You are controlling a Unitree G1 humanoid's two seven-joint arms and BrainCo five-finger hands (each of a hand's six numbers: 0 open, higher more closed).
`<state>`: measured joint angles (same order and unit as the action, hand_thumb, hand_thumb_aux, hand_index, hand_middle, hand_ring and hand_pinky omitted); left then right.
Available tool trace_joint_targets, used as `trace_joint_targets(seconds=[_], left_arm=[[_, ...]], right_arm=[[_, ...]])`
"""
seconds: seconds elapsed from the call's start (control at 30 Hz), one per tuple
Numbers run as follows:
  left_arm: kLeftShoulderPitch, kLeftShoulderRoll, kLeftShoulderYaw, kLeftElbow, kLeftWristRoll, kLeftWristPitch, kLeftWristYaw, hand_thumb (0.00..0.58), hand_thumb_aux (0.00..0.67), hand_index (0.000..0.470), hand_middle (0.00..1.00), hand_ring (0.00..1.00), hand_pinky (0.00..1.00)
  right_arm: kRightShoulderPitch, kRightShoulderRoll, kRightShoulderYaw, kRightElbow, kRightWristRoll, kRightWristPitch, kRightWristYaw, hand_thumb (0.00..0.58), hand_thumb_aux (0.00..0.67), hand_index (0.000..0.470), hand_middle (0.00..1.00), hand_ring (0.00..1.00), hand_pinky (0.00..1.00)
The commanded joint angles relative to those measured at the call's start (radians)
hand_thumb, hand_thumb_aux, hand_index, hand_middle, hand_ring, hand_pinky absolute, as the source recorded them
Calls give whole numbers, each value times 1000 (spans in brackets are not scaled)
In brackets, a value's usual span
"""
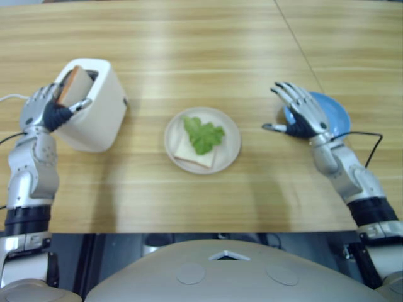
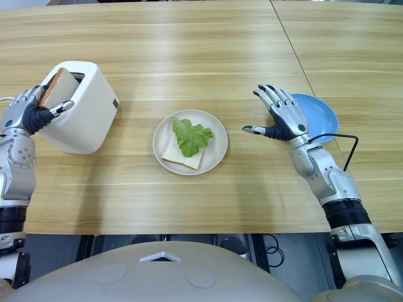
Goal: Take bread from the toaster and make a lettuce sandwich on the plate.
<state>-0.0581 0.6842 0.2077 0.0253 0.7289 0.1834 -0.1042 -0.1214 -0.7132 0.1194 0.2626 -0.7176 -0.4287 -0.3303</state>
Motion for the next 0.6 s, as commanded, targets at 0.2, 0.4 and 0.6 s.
trace_joint_targets(seconds=[0.2, 0.4, 0.6], left_arm=[[5, 13, -11, 15, -43, 17, 15, 519, 452, 310, 0, 0, 0], [-17, -11, 24, -12, -114, -8, 68, 580, 670, 460, 1000, 1000, 1000], [-35, -31, 51, -93, -160, -82, 169, 580, 670, 460, 1000, 1000, 1000]], right_arm=[[13, 6, -4, 2, 0, 1, 3, 0, 0, 0, 0, 0, 0], [18, 6, -3, 12, -3, 3, -3, 0, 0, 0, 0, 0, 0], [15, 8, -1, 22, -5, 6, -8, 0, 0, 0, 0, 0, 0]])
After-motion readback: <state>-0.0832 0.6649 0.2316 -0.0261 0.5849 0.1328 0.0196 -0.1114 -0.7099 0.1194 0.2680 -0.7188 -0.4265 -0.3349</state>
